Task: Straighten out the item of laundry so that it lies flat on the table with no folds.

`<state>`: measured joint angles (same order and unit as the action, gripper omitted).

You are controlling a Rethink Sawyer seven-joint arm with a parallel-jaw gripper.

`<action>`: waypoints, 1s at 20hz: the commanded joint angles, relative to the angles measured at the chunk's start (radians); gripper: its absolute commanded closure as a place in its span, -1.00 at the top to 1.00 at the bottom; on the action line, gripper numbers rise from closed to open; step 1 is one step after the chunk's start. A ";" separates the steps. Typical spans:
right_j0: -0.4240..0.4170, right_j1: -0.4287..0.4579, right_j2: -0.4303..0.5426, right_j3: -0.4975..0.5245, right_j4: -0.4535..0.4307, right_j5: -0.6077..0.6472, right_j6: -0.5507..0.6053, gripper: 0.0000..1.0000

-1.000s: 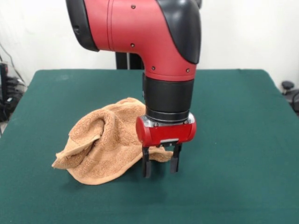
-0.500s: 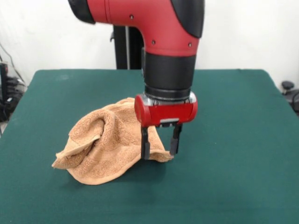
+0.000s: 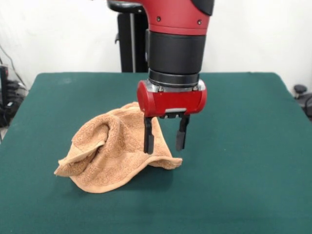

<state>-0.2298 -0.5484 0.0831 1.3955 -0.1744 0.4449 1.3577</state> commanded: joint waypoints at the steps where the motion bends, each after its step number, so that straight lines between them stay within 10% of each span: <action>1: 0.014 0.058 0.098 0.102 -0.037 0.063 0.029 1.00; 20: -0.067 0.194 0.132 -0.051 -0.112 0.063 -0.060 1.00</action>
<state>-0.3033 -0.4116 0.1216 1.3330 -0.2299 0.4449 1.3577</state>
